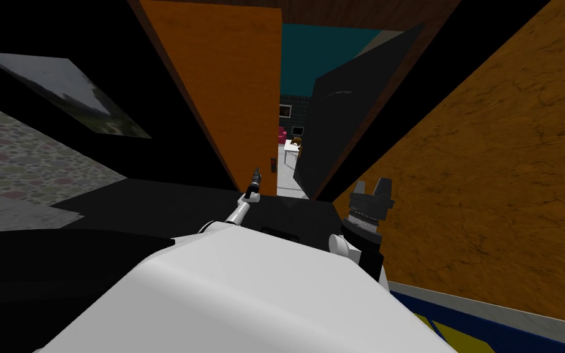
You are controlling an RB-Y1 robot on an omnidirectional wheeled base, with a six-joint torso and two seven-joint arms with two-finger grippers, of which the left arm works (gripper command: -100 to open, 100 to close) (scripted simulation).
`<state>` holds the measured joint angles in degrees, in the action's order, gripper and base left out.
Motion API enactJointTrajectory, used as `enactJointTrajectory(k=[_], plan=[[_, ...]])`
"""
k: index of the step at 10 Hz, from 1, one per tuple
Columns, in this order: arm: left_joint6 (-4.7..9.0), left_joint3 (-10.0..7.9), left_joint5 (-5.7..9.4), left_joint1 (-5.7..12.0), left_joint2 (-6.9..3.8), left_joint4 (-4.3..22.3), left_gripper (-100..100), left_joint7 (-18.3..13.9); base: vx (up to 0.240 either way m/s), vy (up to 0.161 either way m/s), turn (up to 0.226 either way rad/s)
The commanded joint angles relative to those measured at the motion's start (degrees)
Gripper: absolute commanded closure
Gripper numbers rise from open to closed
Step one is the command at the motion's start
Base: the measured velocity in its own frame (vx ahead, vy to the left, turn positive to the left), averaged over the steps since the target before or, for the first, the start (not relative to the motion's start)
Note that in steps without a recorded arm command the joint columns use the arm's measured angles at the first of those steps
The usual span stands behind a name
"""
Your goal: Push the door open
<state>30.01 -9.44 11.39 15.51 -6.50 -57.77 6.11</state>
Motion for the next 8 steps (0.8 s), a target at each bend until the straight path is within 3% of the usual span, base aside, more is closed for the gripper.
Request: enactJointTrajectory(k=[1,5,6,8], plan=[[-0.03,-0.25,0.12,0.71,0.07,1.6,-100,0.4,0.067,0.014,-0.030],[0.61,-1.66,0.98,5.54,-0.25,9.5,-100,1.6,0.077,0.019,-0.072],[0.61,-1.66,0.98,5.54,-0.25,10.2,-100,1.6,0.068,0.017,-0.029],[0.91,-2.33,1.39,7.82,-0.39,14.3,-100,2.2,0.065,0.012,-0.052]])
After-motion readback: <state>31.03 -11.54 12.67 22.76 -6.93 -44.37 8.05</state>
